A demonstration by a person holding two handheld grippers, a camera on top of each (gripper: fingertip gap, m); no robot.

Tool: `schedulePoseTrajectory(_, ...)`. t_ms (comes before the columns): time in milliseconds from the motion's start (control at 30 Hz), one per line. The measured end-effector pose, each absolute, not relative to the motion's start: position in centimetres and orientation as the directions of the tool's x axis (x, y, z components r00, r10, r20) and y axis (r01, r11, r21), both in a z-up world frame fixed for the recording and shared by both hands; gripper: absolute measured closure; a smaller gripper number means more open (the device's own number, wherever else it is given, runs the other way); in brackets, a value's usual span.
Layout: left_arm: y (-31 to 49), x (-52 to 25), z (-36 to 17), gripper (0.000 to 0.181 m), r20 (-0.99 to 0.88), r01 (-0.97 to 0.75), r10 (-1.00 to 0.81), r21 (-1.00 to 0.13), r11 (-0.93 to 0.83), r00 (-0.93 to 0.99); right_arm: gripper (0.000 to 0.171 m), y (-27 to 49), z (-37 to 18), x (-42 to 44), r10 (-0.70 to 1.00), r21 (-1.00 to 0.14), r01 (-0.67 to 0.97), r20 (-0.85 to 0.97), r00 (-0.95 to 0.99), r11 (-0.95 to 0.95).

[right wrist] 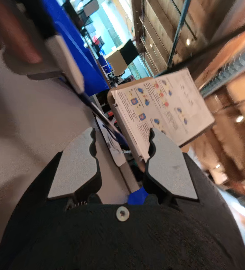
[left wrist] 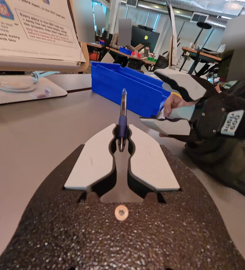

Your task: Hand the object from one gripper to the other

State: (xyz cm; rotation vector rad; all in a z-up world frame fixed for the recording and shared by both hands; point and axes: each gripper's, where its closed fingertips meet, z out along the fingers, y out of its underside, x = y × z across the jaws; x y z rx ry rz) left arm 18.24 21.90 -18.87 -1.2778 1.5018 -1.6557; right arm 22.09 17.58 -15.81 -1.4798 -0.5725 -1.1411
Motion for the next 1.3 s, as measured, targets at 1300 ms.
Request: schedulePoseTrajectory(1300,18.1,17.7,-17.5,0.142,-0.031,0.045,-0.874,-0.999,0.01,-0.484,0.161,16.5,-10.3,19.8,0.263,-0.819,-0.383,-0.293,0.919,0.426)
